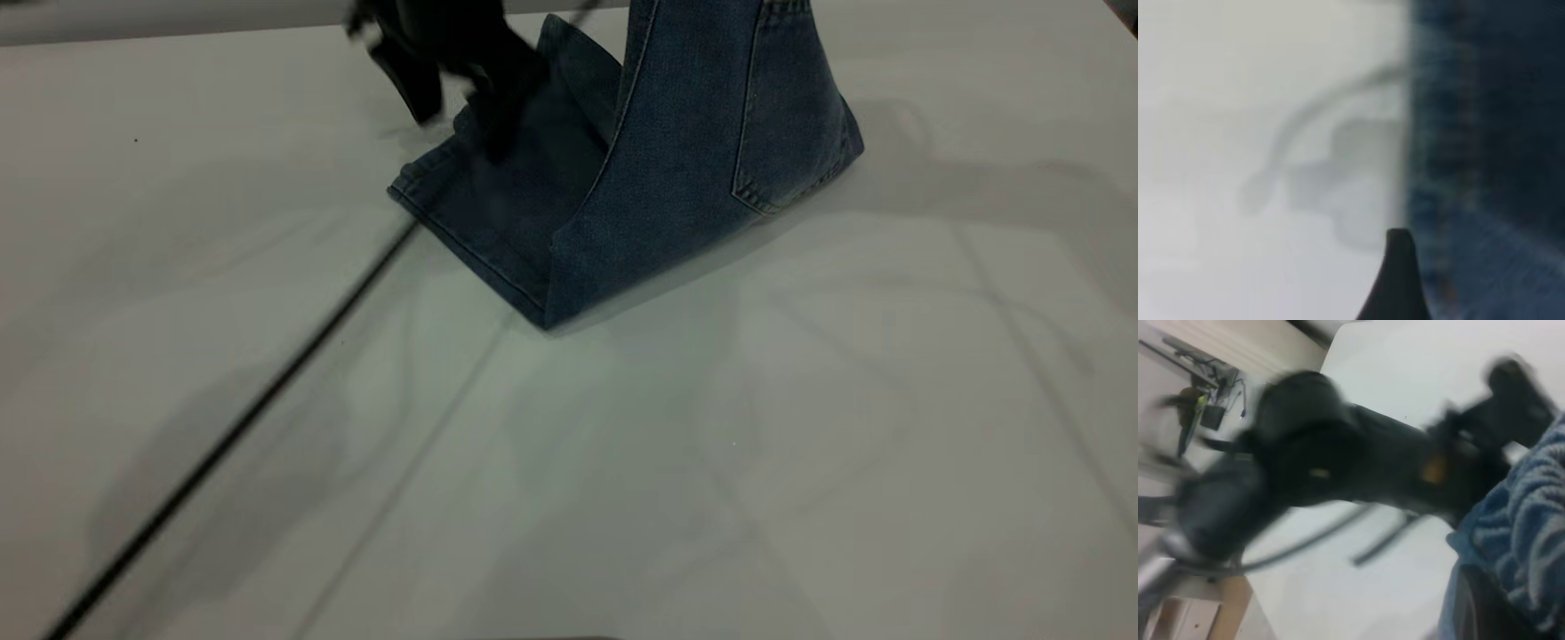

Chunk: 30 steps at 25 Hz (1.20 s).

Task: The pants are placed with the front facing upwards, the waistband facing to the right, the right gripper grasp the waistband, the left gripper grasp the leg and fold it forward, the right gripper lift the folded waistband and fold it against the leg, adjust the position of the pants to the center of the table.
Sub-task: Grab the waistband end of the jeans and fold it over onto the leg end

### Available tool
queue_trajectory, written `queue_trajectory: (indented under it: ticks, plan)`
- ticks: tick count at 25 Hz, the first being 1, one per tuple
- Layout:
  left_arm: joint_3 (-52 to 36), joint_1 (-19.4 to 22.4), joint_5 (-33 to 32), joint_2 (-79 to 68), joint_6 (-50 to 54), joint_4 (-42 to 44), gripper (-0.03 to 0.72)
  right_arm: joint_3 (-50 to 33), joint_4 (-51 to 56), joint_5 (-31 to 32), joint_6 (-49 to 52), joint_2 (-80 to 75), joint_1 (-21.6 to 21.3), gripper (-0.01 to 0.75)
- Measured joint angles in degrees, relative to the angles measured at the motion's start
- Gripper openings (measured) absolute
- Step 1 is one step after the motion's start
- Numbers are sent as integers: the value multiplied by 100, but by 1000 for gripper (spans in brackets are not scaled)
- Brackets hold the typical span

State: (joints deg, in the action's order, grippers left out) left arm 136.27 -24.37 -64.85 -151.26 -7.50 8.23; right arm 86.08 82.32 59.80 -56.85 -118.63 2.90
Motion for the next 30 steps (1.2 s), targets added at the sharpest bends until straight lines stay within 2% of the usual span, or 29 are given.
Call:
queue_trajectory:
  ticks: [6, 19, 22, 26, 28, 30]
  plan:
    - [0, 247, -92, 894, 249, 518, 568, 0, -74, -632, -27, 0, 220, 74]
    - [0, 299, -227, 1984, 269, 625, 568, 0, -49, -2537, -434, -357, 1538, 74]
    - [0, 299, -227, 2102, 265, 725, 568, 0, 323, -2860, -837, -613, 1784, 74]
    - [0, 299, -227, 2141, 265, 739, 568, 0, 1273, -3093, -1955, -987, 1959, 81]
    - [0, 299, -227, 2141, 265, 739, 568, 0, 1782, -3115, -2295, -1153, 1966, 111]
    - [0, 299, -227, 2141, 265, 739, 568, 2, 1973, -3155, -2441, -1280, 1966, 180]
